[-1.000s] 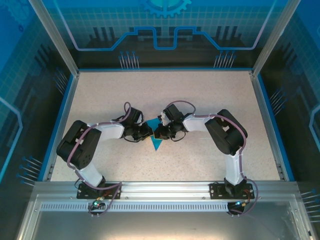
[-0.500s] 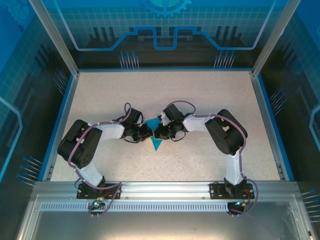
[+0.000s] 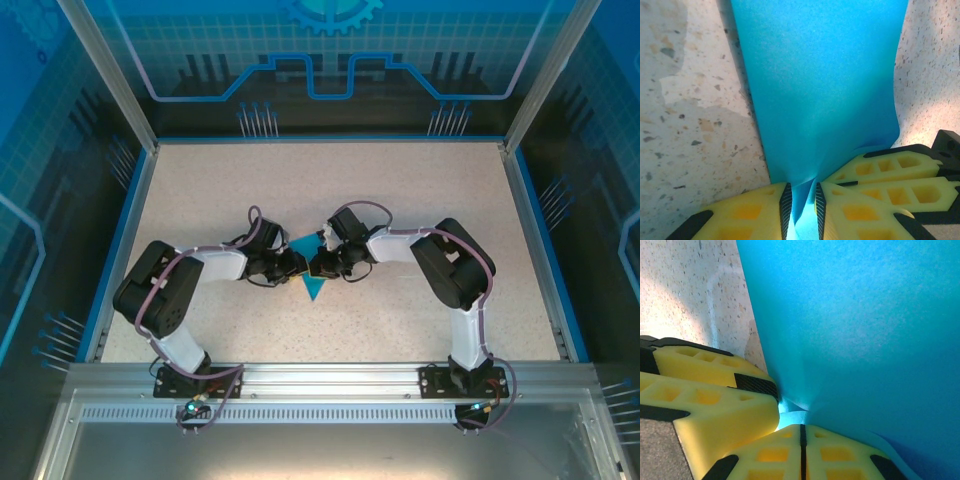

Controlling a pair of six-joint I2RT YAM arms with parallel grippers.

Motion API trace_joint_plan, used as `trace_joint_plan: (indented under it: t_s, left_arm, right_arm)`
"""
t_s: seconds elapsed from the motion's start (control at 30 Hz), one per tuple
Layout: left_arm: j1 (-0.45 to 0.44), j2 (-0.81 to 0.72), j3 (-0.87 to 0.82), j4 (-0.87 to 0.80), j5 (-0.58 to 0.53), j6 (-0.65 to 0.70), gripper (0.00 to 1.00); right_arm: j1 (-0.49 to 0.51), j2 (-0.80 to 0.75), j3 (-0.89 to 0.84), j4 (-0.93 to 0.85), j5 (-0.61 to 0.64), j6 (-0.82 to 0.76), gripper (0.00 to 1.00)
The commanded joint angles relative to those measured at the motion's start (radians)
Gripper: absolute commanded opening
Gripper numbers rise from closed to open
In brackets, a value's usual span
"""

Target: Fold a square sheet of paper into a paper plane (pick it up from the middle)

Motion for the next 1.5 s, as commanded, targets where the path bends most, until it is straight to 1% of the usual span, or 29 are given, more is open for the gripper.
trace_joint_plan:
  t_s: [0.0,0.17,0.67,0.8,0.9,1.03,1.17,1.33,1.47]
  left_arm:
    - [0.000,-0.015,-0.024,-0.025,0.027,0.030,0.25]
    - [-0.001,0.017,-0.016,-0.018,0.028,0.032,0.20]
    - [0.001,0.040,-0.014,-0.019,0.047,0.038,0.17]
    - [0.000,0.039,-0.013,-0.021,0.049,0.042,0.14]
    - [0.000,0.039,-0.012,-0.026,0.043,0.042,0.09]
    - [0.000,0.022,-0.016,-0.032,0.026,0.047,0.04]
    - [-0.001,0.004,-0.017,-0.050,0.009,0.059,0.01]
    - [-0.001,0.001,-0.025,-0.050,0.006,0.061,0.00]
    - [0.000,-0.005,-0.028,-0.049,0.001,0.061,0.00]
  right_arm:
    - [-0.001,0.054,-0.010,-0.062,0.044,0.009,0.09]
    - [0.000,0.053,-0.009,-0.060,0.041,0.008,0.09]
    - [-0.002,0.035,-0.017,-0.022,0.001,0.016,0.09]
    - [-0.007,0.035,-0.022,-0.013,-0.007,0.019,0.09]
    - [-0.008,0.029,-0.022,-0.014,-0.010,0.020,0.09]
    - [-0.013,-0.003,-0.017,-0.033,-0.003,0.005,0.11]
    - [-0.022,-0.053,-0.015,-0.059,0.011,-0.028,0.15]
    - [-0.034,-0.104,-0.023,-0.088,0.035,-0.062,0.19]
    - [-0.043,-0.130,-0.040,-0.102,0.060,-0.079,0.20]
